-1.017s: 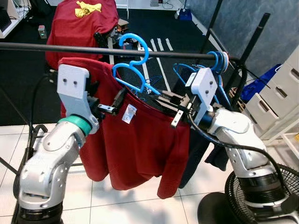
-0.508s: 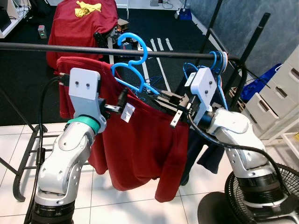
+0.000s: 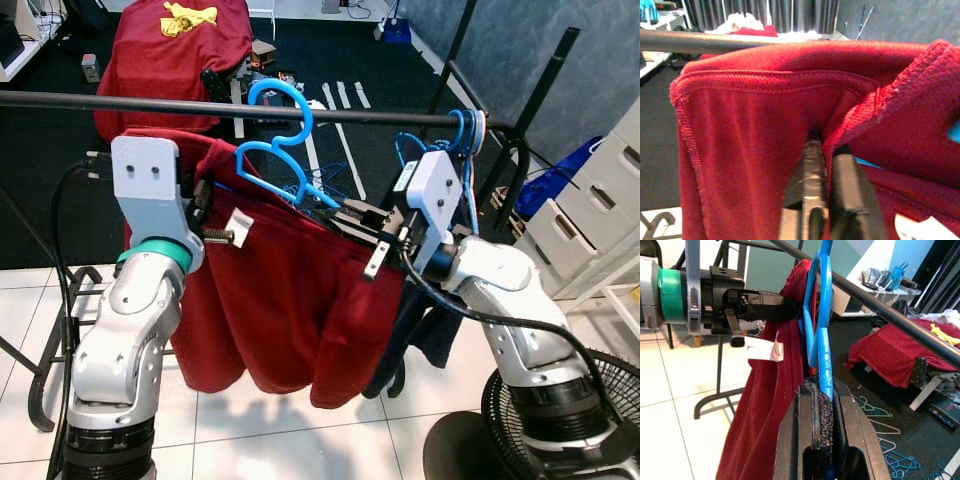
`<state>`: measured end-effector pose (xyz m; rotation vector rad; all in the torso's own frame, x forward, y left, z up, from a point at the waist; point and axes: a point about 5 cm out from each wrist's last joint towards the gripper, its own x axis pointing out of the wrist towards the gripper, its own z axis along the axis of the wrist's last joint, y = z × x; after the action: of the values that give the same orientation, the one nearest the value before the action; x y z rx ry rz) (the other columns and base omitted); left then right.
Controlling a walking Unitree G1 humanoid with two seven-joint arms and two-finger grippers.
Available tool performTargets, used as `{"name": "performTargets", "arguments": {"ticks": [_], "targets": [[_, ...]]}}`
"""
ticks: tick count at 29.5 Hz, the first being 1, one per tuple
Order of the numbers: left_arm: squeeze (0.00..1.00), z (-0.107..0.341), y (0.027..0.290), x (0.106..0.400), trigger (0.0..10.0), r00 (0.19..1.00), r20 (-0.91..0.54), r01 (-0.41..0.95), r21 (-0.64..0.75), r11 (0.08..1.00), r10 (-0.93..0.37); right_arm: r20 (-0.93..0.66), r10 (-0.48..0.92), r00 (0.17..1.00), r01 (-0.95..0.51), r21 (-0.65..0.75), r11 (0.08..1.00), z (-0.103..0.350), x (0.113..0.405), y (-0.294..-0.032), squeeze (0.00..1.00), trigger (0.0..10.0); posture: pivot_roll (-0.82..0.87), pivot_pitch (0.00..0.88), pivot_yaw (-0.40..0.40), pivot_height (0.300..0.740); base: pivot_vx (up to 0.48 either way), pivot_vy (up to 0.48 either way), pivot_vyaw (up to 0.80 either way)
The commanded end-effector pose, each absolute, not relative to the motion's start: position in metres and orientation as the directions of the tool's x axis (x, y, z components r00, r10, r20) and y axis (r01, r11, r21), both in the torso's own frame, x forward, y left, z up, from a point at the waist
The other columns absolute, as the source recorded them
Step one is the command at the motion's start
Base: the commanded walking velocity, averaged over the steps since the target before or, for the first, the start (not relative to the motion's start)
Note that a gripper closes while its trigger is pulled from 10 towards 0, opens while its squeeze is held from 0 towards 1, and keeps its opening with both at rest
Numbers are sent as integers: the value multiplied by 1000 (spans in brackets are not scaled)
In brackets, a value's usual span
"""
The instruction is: Hang hanger
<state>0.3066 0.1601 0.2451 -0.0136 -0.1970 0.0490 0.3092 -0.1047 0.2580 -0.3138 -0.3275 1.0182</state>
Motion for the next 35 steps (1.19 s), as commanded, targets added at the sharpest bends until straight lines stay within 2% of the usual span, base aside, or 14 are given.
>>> {"name": "performTargets", "arguments": {"ticks": [1, 4, 7, 9, 11, 12, 13, 15, 17, 19, 21, 28, 31, 35], "targets": [[0, 241, 169, 308, 0, 977, 183, -106, -3, 994, 105, 133, 875, 465, -776, -414, 476, 261, 305, -105, 0, 10000, 6, 49, 46, 740, 0, 0, 0], [0, 248, 184, 308, 0, 956, 232, -193, 44, 980, 178, 27, 887, 460, -786, -452, 422, 246, 303, -111, 0, 10000, 6, 46, 46, 740, 0, 0, 0], [0, 248, 184, 308, 0, 956, 232, -193, 44, 980, 178, 27, 887, 460, -786, -452, 422, 246, 303, -111, 0, 10000, 6, 46, 46, 740, 0, 0, 0], [0, 255, 200, 304, 0, 939, 276, -245, 127, 961, 203, -139, 840, 525, -775, -486, 404, 216, 305, -138, 0, 10000, 8, 50, 47, 740, 0, 0, 0], [0, 255, 200, 304, 0, 939, 276, -245, 127, 961, 203, -139, 840, 525, -775, -486, 404, 216, 305, -138, 0, 10000, 8, 50, 47, 740, 0, 0, 0], [0, 254, 204, 302, 0, 944, 273, -234, 165, 958, 183, -184, 811, 555, -766, -492, 413, 209, 305, -152, 0, 10000, 8, 52, 50, 740, 0, 0, 0], [0, 254, 204, 302, 0, 944, 273, -234, 165, 958, 183, -184, 811, 555, -766, -492, 413, 209, 305, -152, 0, 10000, 8, 52, 50, 740, 0, 0, 0], [0, 245, 210, 296, 0, 963, 231, -195, 236, 952, 140, -169, 762, 626, -722, -494, 484, 211, 307, -171, 0, 10000, 6, 58, 57, 740, 0, 0, 0], [0, 245, 210, 296, 0, 963, 231, -195, 236, 952, 140, -169, 762, 626, -722, -494, 484, 211, 307, -171, 0, 10000, 6, 58, 57, 740, 0, 0, 0], [0, 234, 219, 293, 0, 976, 173, -179, 294, 939, 132, -115, 730, 674, -680, -481, 553, 221, 308, -181, 0, 10000, 11, 61, 62, 740, 0, 0, 0], [0, 232, 224, 294, 0, 976, 163, -193, 312, 930, 147, -101, 726, 680, -673, -478, 564, 223, 306, -183, 0, 10000, 11, 62, 64, 740, 0, 0, 0], [0, 235, 246, 304, 0, 939, 179, -338, 340, 877, 293, -127, 779, 614, -724, -483, 492, 226, 292, -178, 0, 10000, 1, 60, 69, 740, 0, 0, 0], [0, 235, 246, 304, 0, 939, 179, -338, 340, 877, 293, -127, 779, 614, -724, -483, 492, 226, 292, -178, 0, 10000, 1, 60, 69, 740, 0, 0, 0], [0, 240, 247, 310, 0, 924, 188, -378, 314, 871, 333, -157, 817, 554, -760, -497, 419, 225, 283, -173, 0, 10000, -3, 60, 74, 740, 0, 0, 0]]}}
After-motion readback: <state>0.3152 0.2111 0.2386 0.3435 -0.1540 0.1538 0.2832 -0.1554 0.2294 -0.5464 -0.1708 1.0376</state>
